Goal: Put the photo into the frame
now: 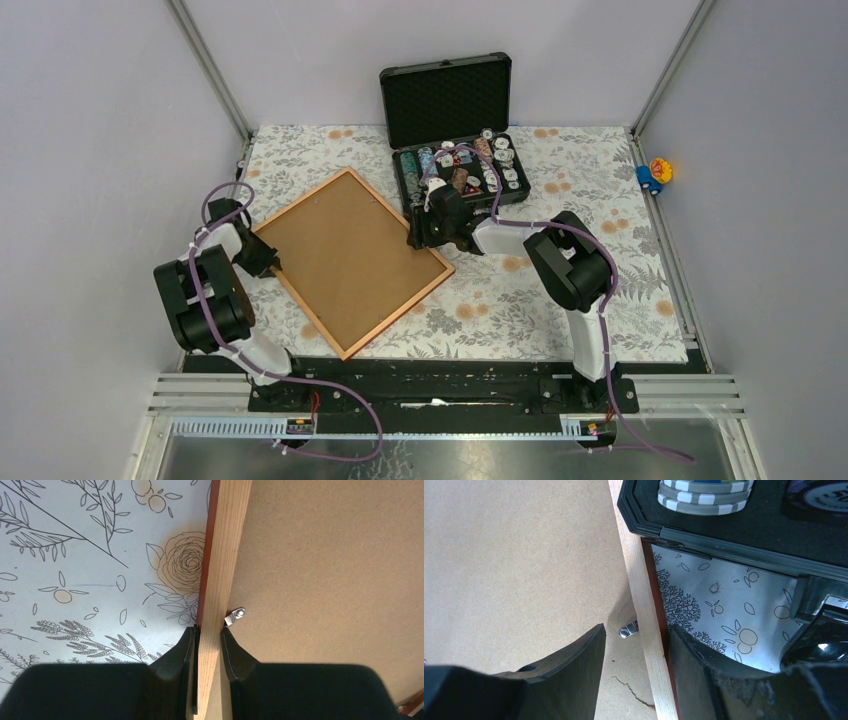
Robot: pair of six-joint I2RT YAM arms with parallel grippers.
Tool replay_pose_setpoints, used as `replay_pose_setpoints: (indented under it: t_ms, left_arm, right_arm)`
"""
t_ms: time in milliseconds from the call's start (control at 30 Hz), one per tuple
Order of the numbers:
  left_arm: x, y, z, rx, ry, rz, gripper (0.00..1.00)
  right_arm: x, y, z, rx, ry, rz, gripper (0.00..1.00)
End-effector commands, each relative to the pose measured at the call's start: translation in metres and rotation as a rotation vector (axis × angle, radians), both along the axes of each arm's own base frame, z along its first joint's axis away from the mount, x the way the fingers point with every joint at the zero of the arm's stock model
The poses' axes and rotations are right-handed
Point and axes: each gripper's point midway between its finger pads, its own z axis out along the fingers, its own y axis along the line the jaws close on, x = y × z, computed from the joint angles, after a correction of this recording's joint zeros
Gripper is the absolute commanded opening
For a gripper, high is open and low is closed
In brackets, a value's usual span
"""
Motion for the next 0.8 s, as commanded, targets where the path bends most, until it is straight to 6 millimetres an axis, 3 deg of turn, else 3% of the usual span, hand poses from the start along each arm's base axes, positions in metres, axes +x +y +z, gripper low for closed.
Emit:
replay_pose_setpoints:
  t_ms: [0, 33, 167, 400, 567, 767]
  left_arm:
    - [-0.014, 0.011, -0.018, -0.008, 0.052, 0.052, 0.09]
    - [-0.012, 0.010, -0.015, -0.013, 0.040, 0.046, 0.10]
    - [-0.005, 0.005, 0.006, -0.016, -0.037, 0.028, 0.42]
    - [0.020, 0.002, 0.068, 0.091, -0.244, -0.025, 0.74]
    - [0.056, -0.023, 0.109, 0.132, -0.376, -0.137, 0.77]
    - [0.111, -0.049, 0.115, 0.061, -0.396, -0.158, 0.79]
  right_arm:
    - [-0.011, -0.001, -0.011, -0.004, 0.060, 0.020, 0.57]
    - [-0.011, -0.001, -0.011, -0.003, 0.061, 0.020, 0.57]
    - [-0.012, 0.000, -0.011, -0.003, 0.062, 0.021, 0.57]
    - [-0.011, 0.001, -0.011, 0.003, 0.065, 0.023, 0.57]
    - [-0.012, 0.001, -0.013, 0.001, 0.070, 0.022, 0.57]
    - [-0.012, 0.001, -0.013, 0.002, 0.073, 0.022, 0.57]
